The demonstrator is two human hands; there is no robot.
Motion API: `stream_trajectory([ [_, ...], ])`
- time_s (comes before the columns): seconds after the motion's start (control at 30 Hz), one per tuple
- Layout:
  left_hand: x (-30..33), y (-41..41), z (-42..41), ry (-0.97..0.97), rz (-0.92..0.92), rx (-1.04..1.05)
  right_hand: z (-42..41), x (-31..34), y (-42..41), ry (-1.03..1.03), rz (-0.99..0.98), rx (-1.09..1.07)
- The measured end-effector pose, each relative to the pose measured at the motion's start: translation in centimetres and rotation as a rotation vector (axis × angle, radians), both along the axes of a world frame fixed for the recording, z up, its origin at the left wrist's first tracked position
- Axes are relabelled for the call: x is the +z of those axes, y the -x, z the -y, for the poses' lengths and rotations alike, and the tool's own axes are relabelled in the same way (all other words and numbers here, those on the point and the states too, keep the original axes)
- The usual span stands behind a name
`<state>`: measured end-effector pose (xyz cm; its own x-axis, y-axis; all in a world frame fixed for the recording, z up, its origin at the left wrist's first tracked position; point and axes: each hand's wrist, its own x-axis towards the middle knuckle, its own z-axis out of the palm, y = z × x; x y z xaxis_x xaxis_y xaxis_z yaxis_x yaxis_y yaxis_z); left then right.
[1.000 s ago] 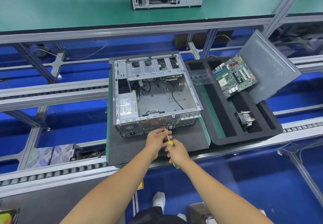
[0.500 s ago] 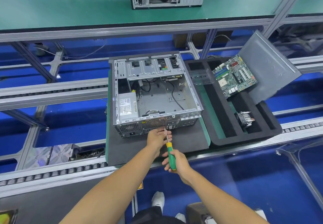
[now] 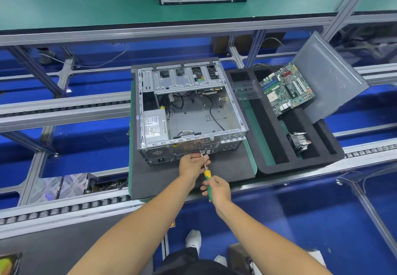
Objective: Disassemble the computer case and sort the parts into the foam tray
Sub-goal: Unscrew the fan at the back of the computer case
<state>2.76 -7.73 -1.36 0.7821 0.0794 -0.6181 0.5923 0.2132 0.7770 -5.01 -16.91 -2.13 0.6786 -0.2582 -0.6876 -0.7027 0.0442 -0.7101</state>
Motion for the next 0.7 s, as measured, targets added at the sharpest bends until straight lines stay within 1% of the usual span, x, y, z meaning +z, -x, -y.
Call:
stream_trajectory([
  [0.03, 0.0, -0.1, 0.2, -0.007, -0.011, 0.006, 0.0, 0.1, 0.1, 0.099, 0.042, 0.034],
  [0.07, 0.1, -0.3, 0.4, -0.002, -0.024, 0.011, 0.0, 0.2, 0.3, 0.244, 0.068, 0.093],
  [0.1, 0.2, -0.4, 0.6, 0.01, -0.037, 0.012, 0.2, 0.5, 0.4, 0.396, 0.071, 0.144],
  [0.13, 0.3, -0.6, 0.7, 0.024, -0.046, 0.008, 0.5, 0.6, 0.5, 0.507, 0.069, 0.171],
  [0.17, 0.5, -0.7, 0.8, 0.03, -0.05, 0.001, 0.8, 0.6, 0.4, 0.534, 0.078, 0.19],
  [0.2, 0.6, -0.8, 0.9, 0.031, -0.051, -0.007, 1.0, 0.5, 0.2, 0.468, 0.091, 0.199],
  [0.27, 0.7, -0.8, 0.9, 0.026, -0.047, -0.021, 1.3, 0.7, -0.4, 0.199, 0.053, 0.179],
  [0.33, 0.6, -0.9, 0.8, 0.023, -0.046, -0.032, 1.5, 1.0, -0.7, -0.101, -0.107, 0.122],
  [0.37, 0.6, -0.9, 0.8, 0.023, -0.047, -0.034, 1.5, 1.0, -0.7, -0.186, -0.168, 0.142],
  [0.4, 0.6, -0.9, 0.8, 0.019, -0.049, -0.037, 1.6, 0.8, -0.7, -0.224, -0.192, 0.169],
  [0.43, 0.6, -0.9, 0.8, 0.011, -0.052, -0.043, 1.6, 0.7, -0.6, -0.234, -0.189, 0.176],
  [0.5, 0.9, -0.9, 0.8, -0.01, -0.051, -0.055, 1.5, 0.6, -0.6, -0.212, -0.145, 0.117],
  [0.57, 1.0, -0.8, 0.8, -0.023, -0.039, -0.072, 1.6, 0.3, -0.6, -0.141, -0.043, 0.067],
  [0.63, 0.9, -0.7, 0.9, -0.029, -0.022, -0.075, 1.7, 0.0, -0.6, -0.047, 0.043, 0.077],
  [0.7, 0.9, -0.6, 1.1, -0.008, -0.025, -0.048, 1.7, 0.0, -0.4, 0.05, 0.084, 0.104],
])
